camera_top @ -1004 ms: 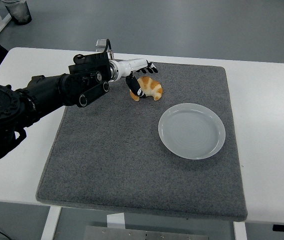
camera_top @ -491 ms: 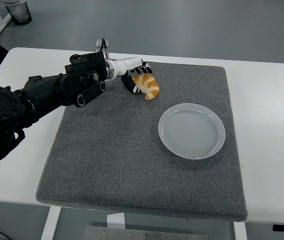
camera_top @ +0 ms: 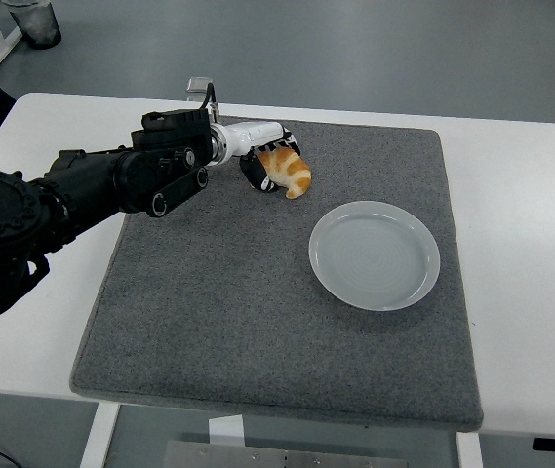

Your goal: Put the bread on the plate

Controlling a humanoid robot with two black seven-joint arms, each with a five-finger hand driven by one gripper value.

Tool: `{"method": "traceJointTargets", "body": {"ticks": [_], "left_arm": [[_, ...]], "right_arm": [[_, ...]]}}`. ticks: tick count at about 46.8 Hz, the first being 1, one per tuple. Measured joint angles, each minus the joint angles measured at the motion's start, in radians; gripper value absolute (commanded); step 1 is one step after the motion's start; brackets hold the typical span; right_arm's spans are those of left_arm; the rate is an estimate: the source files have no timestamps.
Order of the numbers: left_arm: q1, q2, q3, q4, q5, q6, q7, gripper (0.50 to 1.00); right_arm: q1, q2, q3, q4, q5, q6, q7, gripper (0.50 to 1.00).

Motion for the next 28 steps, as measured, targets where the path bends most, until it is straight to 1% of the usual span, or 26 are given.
{"method": "traceJointTargets", "body": {"ticks": [5,8,10,14,16,19,22,24,28], "left_arm": [[0.003,0.000,0.000,-0.001,0.008,0.000,0.000,0.780],[0.003,0.000,0.000,-0.001,0.013,0.000,-0.001,0.748],[0.003,0.000,0.000,-0.001,0.018,0.000,-0.001,0.737],[0.003,0.000,0.001,-0.006,0.029,0.000,-0.003,0.675],[0.003,0.000,0.001,-0.006,0.033,0.000,-0.006,0.662],[0.003,0.000,0.001,-0.007,0.042,0.000,-0.008,0.585],[0.003,0.000,0.001,-0.008,0.050,0.000,-0.011,0.549],[0.003,0.000,0.001,-0.008,0.053,0.000,-0.014,0.500],[0.005,0.000,0.001,-0.008,0.068,0.006,-0.015,0.500]], "right_arm": [[0.000,0.000,0.000,0.000,0.000,0.000,0.000,0.954],[0.000,0.000,0.000,0.000,0.000,0.000,0.000,0.952],[0.000,0.000,0.000,0.000,0.000,0.000,0.000,0.952],[0.000,0.000,0.000,0.000,0.000,0.000,0.000,0.952],[0.000,0.000,0.000,0.000,0.000,0.000,0.000,0.952],[0.000,0.000,0.000,0.000,0.000,0.000,0.000,0.954],[0.000,0.000,0.000,0.000,0.000,0.000,0.000,0.952],[0.000,0.000,0.000,0.000,0.000,0.000,0.000,0.952],[0.000,0.000,0.000,0.000,0.000,0.000,0.000,0.952]]}}
